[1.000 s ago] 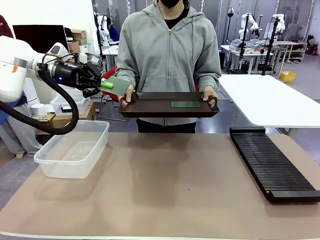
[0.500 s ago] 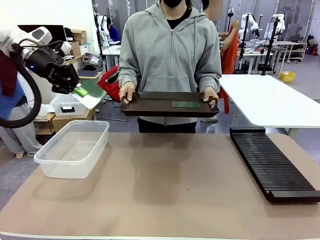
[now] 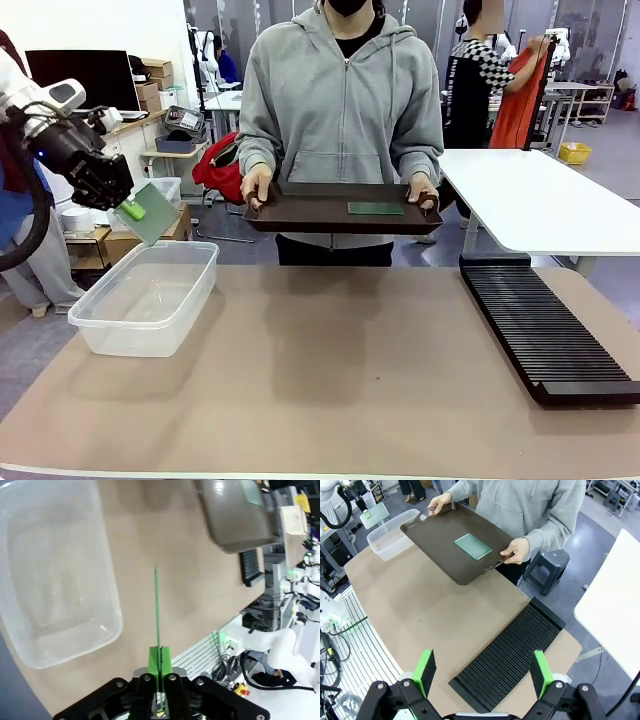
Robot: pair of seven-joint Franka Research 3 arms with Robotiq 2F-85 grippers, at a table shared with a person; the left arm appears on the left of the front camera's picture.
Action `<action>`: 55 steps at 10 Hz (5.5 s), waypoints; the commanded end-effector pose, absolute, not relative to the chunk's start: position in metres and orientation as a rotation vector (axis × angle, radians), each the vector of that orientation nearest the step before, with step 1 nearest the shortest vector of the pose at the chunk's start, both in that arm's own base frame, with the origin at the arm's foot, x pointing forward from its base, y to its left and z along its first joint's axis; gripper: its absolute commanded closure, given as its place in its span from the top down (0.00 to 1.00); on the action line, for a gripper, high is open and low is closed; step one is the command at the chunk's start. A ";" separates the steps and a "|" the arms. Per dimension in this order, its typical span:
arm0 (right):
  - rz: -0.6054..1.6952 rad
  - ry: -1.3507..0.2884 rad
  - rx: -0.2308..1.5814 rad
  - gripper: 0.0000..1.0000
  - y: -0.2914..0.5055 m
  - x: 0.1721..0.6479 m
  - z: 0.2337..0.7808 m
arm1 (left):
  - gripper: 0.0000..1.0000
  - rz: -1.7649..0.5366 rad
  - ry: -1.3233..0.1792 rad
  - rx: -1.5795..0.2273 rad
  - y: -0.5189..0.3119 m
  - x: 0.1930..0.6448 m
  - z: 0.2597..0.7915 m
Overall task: Sort PCBs into racks and boxes based on the side picked up.
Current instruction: If the short side of the Blank PCB is picked up, insert it into the PCB Rack ; if the long side is picked up, place it in the Organizing box, then pick up the Blank PCB handed by the Human.
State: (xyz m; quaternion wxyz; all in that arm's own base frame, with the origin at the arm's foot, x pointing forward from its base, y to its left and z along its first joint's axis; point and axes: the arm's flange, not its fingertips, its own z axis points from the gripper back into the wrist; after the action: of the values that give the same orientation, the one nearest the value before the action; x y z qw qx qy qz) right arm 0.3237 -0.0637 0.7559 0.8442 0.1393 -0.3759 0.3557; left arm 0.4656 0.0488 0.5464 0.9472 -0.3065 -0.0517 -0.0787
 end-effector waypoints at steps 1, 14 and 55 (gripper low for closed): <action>0.753 -0.792 0.295 1.00 -0.063 0.323 0.755 | 0.03 -0.113 -0.082 -0.535 0.050 0.470 0.530; 0.753 -0.792 0.295 1.00 -0.063 0.323 0.755 | 0.03 -0.056 -0.164 -0.441 0.038 0.487 0.496; 0.753 -0.792 0.295 1.00 -0.063 0.323 0.755 | 1.00 -0.096 -0.081 -0.247 0.042 0.516 0.404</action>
State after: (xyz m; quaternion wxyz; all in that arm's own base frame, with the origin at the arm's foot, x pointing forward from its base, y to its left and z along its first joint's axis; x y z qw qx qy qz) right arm 0.3237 -0.0638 0.7560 0.8442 0.1392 -0.3760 0.3557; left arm 0.5163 0.0422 0.4042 0.9904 -0.1231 -0.0404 -0.0475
